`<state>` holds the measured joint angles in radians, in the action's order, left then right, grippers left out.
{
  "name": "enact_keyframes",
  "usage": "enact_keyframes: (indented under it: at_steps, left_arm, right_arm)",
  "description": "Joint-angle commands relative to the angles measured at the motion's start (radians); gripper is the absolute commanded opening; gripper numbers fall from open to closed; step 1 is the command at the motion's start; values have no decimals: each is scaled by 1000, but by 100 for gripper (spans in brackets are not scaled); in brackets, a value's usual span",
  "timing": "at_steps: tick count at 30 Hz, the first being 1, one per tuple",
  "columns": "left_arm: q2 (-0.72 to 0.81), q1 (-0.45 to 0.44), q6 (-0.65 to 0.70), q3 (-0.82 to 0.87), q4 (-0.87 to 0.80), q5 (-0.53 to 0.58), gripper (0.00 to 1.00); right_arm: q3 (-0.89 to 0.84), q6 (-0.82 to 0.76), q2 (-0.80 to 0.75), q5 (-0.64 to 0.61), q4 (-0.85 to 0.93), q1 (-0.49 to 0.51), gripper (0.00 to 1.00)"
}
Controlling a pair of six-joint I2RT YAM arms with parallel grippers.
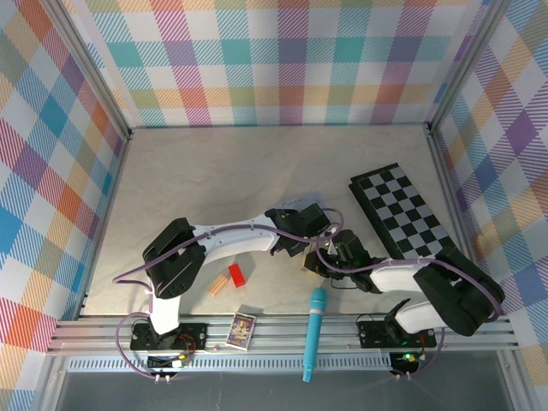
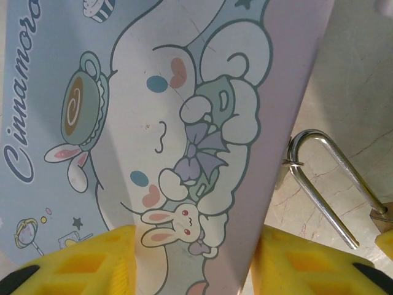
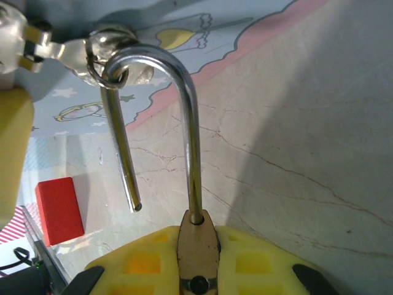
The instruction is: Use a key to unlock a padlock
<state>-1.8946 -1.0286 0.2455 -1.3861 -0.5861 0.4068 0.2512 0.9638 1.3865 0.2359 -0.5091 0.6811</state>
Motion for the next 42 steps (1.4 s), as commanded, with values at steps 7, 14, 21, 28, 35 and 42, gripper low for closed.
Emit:
enact_keyframes:
  at_steps: [7,14,21,28,35,42]
  left_arm:
    - [-51,12,-95,103,-25,-49,39]
    - [-70,13,-114,108,-20,-63,37]
    - [-68,12,-130,131,-15,-81,35]
    - [-61,12,-138,158,-3,-90,34]
    - [-65,10,-141,177,11,-111,33]
    - [-66,9,-147,192,8,-108,33]
  right_arm:
    - [-66,43,-98,-115,-144,-5,0]
    - [-32,47,-79,-157,-154,-5,0]
    - [-85,119,30,-203,-343,-16,0]
    - [-115,145,59,-215,-462,-44,0]
    - [-68,204,172,-190,-579,-69,0]
    - [-77,262,339,-149,-799,-115,0]
